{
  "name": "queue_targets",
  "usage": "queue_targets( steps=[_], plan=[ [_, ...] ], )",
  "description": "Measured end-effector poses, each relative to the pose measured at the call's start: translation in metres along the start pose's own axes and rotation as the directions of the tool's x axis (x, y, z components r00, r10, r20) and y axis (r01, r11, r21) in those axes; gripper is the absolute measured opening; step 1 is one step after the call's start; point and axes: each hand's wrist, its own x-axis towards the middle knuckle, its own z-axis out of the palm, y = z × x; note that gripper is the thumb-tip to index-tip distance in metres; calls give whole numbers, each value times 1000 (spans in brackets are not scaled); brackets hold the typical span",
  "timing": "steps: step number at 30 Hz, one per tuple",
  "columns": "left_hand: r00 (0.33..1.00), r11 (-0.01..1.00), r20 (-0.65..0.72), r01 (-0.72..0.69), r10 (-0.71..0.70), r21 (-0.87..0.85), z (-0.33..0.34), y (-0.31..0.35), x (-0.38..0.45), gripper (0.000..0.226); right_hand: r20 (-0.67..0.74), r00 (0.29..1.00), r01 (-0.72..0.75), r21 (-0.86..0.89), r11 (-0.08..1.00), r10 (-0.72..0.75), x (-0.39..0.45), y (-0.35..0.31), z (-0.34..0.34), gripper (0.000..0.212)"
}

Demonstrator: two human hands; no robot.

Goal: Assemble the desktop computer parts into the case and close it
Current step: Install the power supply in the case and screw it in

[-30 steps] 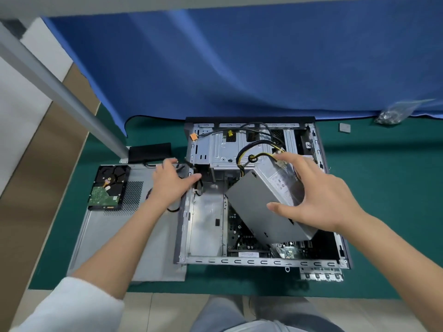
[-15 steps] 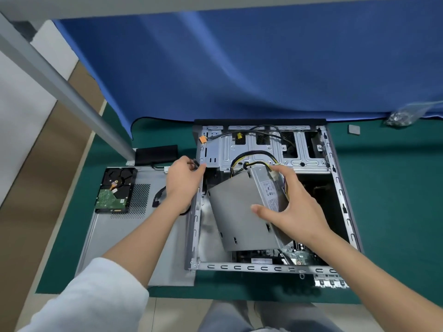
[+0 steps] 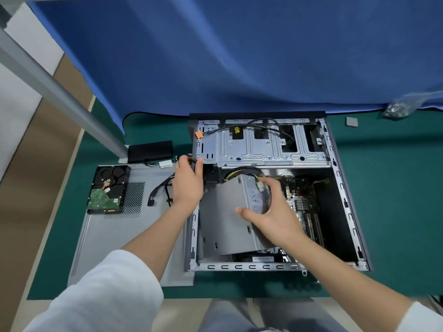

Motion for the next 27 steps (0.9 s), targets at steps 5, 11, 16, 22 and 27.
queue_targets(
  steps=[5, 11, 16, 22, 27],
  plan=[
    [1000, 1000, -18, -13, 14, 28, 3, -2, 1, 42, -15, 996, -93, -8, 996, 93, 9, -1, 26, 79],
    [1000, 1000, -26, -13, 13, 20, 4, -4, 1, 43, -39, 989, -147, -68, 987, 145, 25, 3, 31, 79],
    [999, 1000, -34, -19, 20, 14, 3, -2, 0, 39, -27, 998, -67, -196, 978, 63, 26, -1, 40, 81],
    [1000, 1000, -26, -12, 13, 23, 3, -2, 1, 43, -58, 997, -71, -246, 967, 59, 24, -6, 52, 81],
    [1000, 998, -3, -8, 8, -67, 2, -2, 1, 35, 31, 1000, 10, -365, 931, 2, 25, -14, 61, 82]
  ],
)
